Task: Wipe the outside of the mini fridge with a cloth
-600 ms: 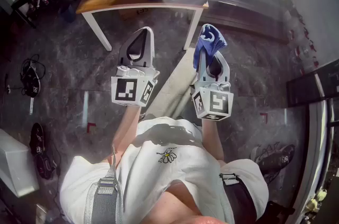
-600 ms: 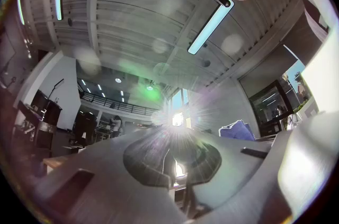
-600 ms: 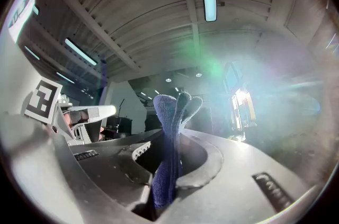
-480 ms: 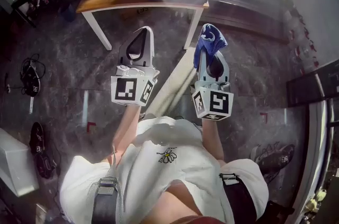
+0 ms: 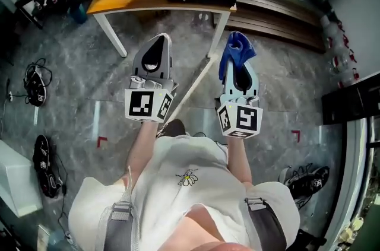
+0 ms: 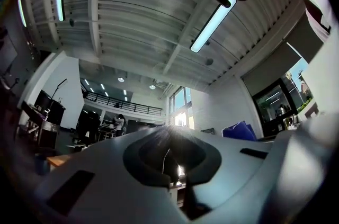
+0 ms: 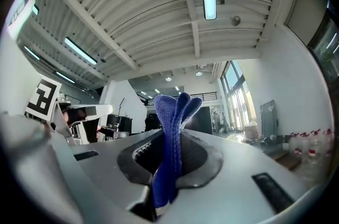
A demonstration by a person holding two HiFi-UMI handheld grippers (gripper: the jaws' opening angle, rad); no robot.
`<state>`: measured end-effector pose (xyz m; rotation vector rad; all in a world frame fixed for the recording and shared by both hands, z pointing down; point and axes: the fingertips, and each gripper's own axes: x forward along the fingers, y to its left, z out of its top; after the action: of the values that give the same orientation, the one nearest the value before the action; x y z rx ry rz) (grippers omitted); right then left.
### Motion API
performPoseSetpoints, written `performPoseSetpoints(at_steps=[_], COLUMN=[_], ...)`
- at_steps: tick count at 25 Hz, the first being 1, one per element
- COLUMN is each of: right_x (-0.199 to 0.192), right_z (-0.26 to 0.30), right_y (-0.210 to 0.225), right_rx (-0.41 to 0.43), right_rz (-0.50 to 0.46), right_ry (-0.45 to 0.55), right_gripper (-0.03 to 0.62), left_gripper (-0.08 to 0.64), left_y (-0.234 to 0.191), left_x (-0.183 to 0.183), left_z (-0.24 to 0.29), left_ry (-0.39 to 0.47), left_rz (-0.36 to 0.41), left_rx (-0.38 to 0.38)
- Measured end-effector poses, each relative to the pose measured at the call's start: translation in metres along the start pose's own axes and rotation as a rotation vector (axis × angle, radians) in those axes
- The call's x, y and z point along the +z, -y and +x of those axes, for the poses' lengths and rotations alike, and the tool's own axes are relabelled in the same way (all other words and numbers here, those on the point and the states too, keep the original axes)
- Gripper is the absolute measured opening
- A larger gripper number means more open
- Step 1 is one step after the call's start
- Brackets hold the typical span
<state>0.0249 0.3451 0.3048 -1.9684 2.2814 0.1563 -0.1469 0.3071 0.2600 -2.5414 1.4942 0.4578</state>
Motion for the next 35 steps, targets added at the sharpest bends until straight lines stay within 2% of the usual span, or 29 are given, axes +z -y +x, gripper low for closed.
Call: performPoseSetpoints(at_steps=[9,16,21,30,35], right_x=[-0.013,-0.017,-0.022,-0.013,-0.009], right_z=[0.028,0.09,0.164,0.318,0.395], right_y=[0.007,0.02,0.042,0.07,0.061], right_rx=[0.024,0.044,0.04,0.025,0.08], right_rz=[0.003,-0.016,-0.027,-0.053,-0.04], right_ry=[-0.013,0.003,0.004,0.042,0.075], right_gripper=[0.062,0.061,0.062,0.063,0.061], left_gripper=[0.005,0.005,0.005,0.005,0.005], left_y=[-0.013,-0.029,-0.055,-0.133,-0.173], left_x=[-0.025,-0.048,-0.058,-0.086,-0.107], left_z=[0.022,0.09,0.16,0.29,0.344], left_ry=[-0.05,-0.044,-0.01,-0.012,-0.024], left_rz=[0.002,-0.012,-0.001,0.008,0.0], left_rx=[0.017,-0.01,-0.026,-0.022,-0.009])
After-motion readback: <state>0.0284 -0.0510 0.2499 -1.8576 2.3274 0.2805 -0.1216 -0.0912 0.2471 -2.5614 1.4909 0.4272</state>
